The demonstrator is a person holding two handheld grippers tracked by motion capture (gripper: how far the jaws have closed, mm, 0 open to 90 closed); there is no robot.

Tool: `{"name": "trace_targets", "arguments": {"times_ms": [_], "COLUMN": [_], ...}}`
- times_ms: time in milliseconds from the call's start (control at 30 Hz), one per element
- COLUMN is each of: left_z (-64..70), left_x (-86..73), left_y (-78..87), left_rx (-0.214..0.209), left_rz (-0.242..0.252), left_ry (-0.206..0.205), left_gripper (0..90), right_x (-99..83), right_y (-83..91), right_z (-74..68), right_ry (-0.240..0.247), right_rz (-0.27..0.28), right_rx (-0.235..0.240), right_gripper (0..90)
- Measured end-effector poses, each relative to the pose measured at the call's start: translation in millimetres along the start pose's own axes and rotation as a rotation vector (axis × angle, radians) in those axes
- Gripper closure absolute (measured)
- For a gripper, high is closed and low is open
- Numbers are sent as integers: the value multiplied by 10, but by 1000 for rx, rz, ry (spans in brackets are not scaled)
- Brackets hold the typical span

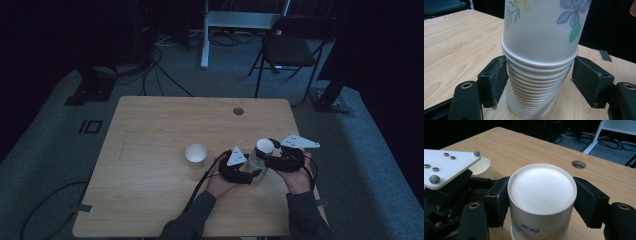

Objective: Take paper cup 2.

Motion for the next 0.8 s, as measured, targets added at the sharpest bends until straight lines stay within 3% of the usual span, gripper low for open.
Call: {"name": "trace_targets", "arguments": {"times_ms": [333, 467, 567, 800], "left_z": [3, 4, 5, 16], "left_x": [-2, -14, -13, -4], "left_y": [15, 26, 21, -18], "left_rx": [10, 12, 8, -9], "left_rz": [-14, -13, -11, 1], "left_ry": [-32, -41, -36, -6], "left_gripper": [345, 418, 409, 280], "right_x": [4, 13, 9, -12], "right_y": [2, 20, 26, 9], "right_z": [3, 31, 44, 35], "right_ry": [3, -6, -18, -27], "right_rz": [4, 10, 0, 0], "right_rx": [-5, -11, -5, 10], "right_gripper": [334, 333, 332, 332]}}
Point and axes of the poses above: each handheld gripper's, and its own axes: y roughly backward along the jaws, x roughly out of its top, z roughly to its right, the point moved 5 cm from there along -y, roughly forward along the jaws, and after that the axes turned 5 degrees about -y, right-handed, at the moved point
